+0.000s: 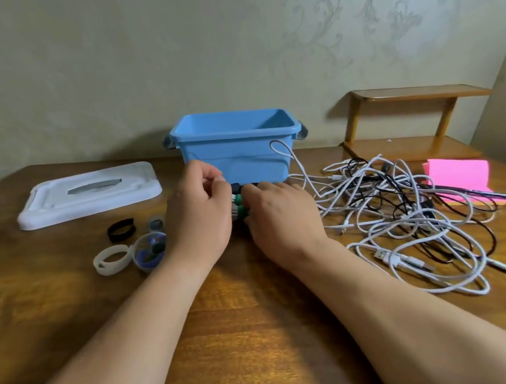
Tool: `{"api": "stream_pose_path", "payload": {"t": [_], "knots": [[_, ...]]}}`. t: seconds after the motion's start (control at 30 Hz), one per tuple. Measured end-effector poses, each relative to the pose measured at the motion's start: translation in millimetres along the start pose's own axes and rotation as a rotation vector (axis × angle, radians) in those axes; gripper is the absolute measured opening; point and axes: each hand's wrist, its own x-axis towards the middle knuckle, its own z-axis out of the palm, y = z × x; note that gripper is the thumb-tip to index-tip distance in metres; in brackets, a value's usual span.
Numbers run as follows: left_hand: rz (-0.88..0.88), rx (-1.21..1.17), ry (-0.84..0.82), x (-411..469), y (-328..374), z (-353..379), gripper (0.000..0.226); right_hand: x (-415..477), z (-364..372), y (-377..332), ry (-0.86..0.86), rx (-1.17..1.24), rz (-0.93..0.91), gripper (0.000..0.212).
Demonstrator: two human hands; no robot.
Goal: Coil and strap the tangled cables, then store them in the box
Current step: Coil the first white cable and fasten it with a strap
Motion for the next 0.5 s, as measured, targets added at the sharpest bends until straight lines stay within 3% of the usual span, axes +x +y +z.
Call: {"api": "stream_pose_path", "payload": {"t": [0.5], "knots": [[0.052, 0.097, -0.211, -16.6, -4.9, 3.7, 0.007, -14.2, 4.3, -1.1, 0.023, 0.161, 0.028, 0.006]]}}
